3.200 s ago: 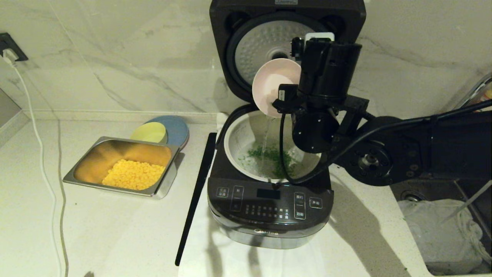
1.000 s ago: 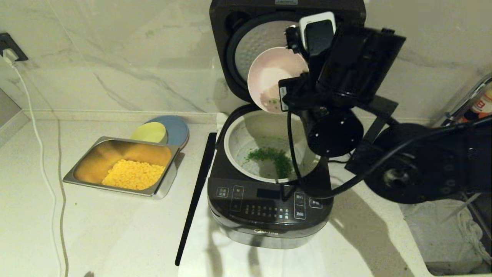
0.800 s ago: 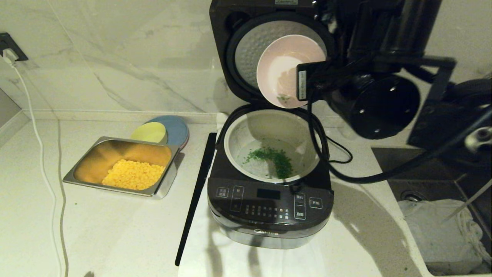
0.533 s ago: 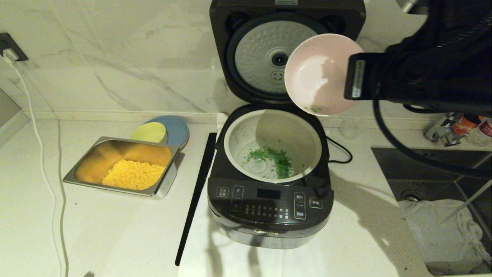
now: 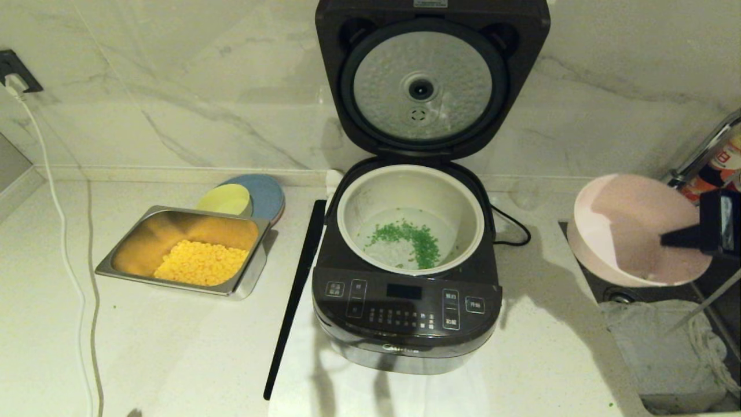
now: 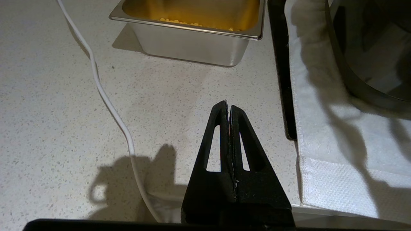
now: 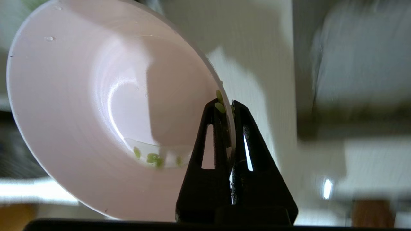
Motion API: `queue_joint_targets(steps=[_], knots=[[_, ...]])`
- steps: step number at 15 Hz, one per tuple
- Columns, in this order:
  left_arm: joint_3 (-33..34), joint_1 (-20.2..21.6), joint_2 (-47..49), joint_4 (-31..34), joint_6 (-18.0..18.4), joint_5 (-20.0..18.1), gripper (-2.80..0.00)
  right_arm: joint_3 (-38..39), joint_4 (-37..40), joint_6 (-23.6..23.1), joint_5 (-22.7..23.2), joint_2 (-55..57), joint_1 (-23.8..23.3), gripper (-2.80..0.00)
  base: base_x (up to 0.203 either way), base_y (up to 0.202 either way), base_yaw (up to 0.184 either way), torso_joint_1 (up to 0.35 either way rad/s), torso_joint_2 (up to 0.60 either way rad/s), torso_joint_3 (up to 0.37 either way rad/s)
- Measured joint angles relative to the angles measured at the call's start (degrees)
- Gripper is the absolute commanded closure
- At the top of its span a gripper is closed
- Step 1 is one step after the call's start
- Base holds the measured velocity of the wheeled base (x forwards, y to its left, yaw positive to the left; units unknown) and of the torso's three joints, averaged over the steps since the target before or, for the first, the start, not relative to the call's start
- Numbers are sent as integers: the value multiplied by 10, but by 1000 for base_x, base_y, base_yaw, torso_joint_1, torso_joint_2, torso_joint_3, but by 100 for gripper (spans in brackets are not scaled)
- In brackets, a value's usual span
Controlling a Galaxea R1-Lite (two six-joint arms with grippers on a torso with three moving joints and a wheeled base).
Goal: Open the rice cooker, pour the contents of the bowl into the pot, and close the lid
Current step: Place the bowl on the table
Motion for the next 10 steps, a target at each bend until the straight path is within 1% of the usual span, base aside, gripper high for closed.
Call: queue_joint_targets(steps=[1, 3, 6, 9, 10], knots=[[0, 0, 0, 0, 0, 0, 0, 41, -7, 1, 29, -7, -24, 0, 0, 0, 0, 0, 0, 0], [0, 0, 0, 0, 0, 0, 0, 140, -57, 0, 71, -12, -64, 0, 0, 0, 0, 0, 0, 0], [0, 0, 0, 0, 0, 0, 0, 269, -195, -5, 120, 14, -102, 0, 0, 0, 0, 0, 0, 0], [0, 0, 0, 0, 0, 0, 0, 359, -320, -4, 146, 74, -127, 0, 0, 0, 0, 0, 0, 0], [0, 0, 0, 0, 0, 0, 0, 379, -363, -4, 154, 92, -136, 0, 0, 0, 0, 0, 0, 0]])
